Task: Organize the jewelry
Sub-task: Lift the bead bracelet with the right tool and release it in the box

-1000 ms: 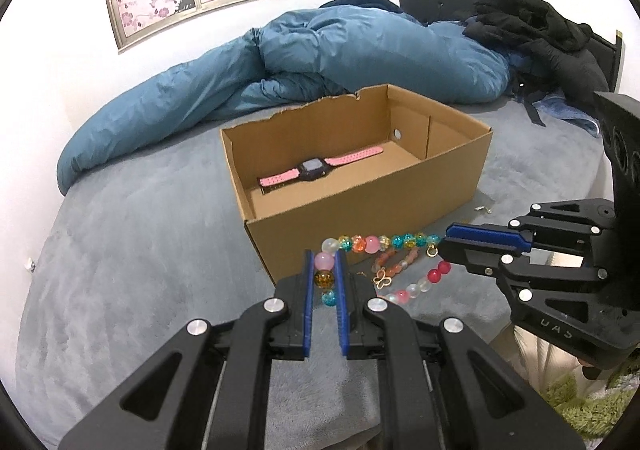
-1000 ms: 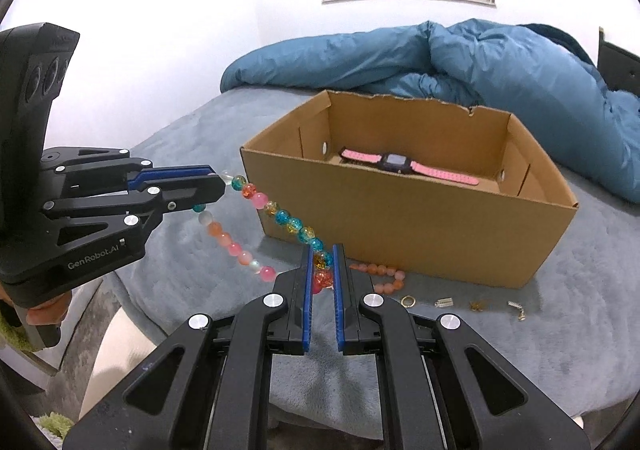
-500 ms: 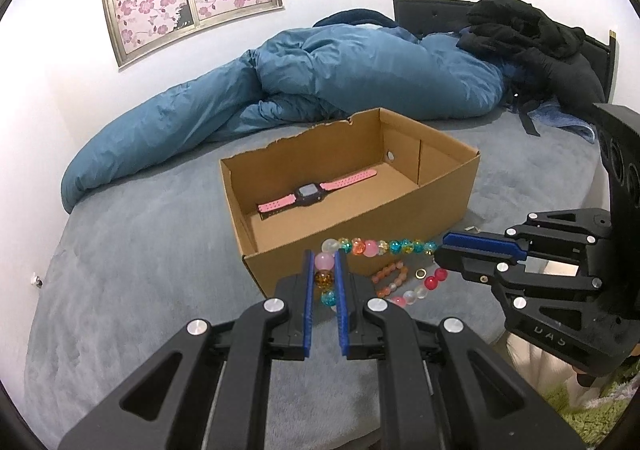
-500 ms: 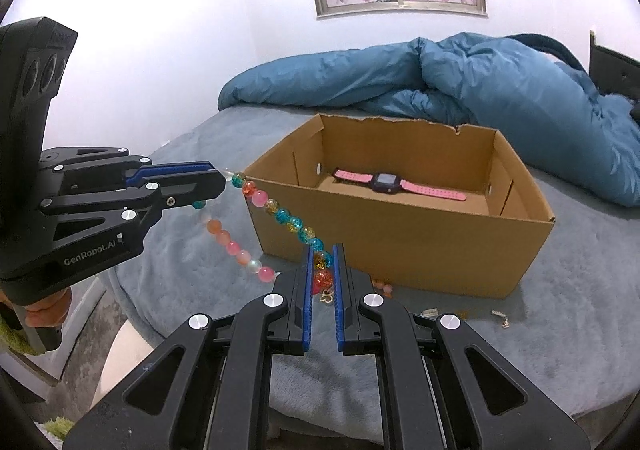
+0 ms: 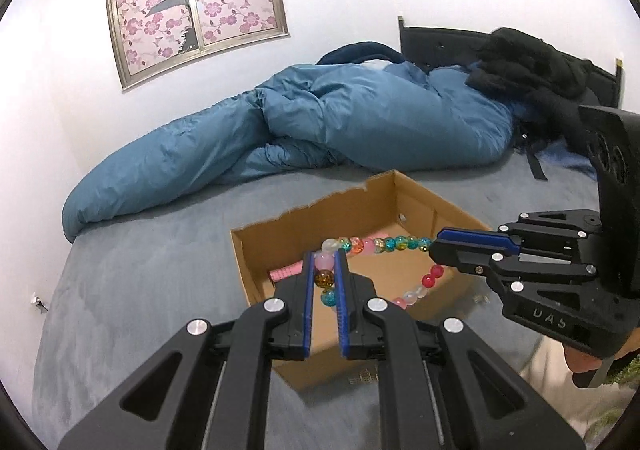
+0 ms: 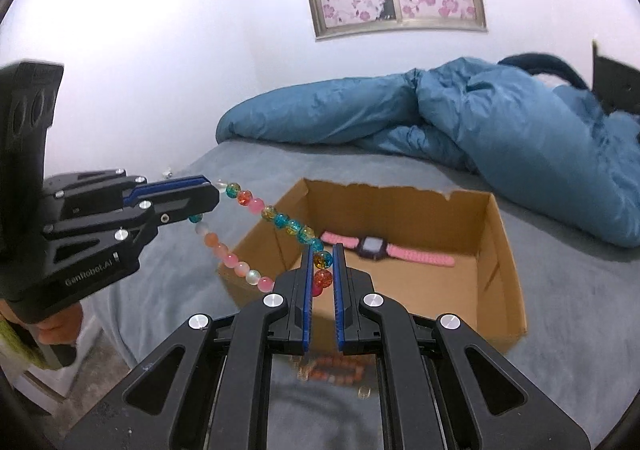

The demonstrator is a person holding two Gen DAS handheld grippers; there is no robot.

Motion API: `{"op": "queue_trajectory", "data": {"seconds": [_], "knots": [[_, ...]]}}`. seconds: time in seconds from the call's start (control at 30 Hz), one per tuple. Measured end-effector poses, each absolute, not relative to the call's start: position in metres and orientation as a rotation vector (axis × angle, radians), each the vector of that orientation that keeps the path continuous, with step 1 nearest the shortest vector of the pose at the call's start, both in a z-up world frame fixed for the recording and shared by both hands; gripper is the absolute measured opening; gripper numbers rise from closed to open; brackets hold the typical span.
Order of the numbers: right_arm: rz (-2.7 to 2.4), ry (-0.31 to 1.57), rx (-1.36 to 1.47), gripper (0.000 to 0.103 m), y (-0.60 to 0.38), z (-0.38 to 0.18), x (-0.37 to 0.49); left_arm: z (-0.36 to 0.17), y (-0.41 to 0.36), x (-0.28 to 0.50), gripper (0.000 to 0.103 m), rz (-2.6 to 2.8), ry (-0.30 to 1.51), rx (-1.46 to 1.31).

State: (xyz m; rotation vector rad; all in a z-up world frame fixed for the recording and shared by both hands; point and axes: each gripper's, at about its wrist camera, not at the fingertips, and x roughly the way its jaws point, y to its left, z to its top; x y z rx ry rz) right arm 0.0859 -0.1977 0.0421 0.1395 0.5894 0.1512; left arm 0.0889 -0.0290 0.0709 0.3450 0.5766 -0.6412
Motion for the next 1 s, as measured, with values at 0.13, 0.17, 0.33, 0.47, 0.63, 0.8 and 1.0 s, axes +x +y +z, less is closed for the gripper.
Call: {"op": "queue_trajectory", "data": {"seconds": [0.13,0.17,0.33,0.47,0.63,0.8,1.0], "knots": [[0.200,0.699,0.214,0.007,-0.217,0.037,0.135,0.068,-0.041,0.135,0.009,-0.641,0.654,0.314],[0.207,0.727,0.226,0.007,-0.220,0.033,0.145,0.063,-0.044,0.148,0.009,-0.643,0.689,0.306],[0.259,0.941,0.327,0.007,-0.231,-0.003,0.200,0.031,-0.054,0.192,0.009,-0.626,0.836,0.311],[0.267,1.088,0.370,0.007,-0.228,-0.035,0.226,-0.003,-0.064,0.217,0.009,-0.596,0.951,0.371],[0.289,1.260,0.363,0.007,-0.212,-0.069,0.243,-0.031,-0.076,0.230,0.009,-0.575,1.027,0.485],[0.308,1.346,0.307,0.007,-0.194,-0.087,0.242,-0.051,-0.087,0.228,0.009,-0.587,1.065,0.605],[0.327,1.394,0.298,0.007,-0.185,-0.094,0.238,-0.062,-0.087,0.232,0.009,-0.586,1.090,0.666]]}}
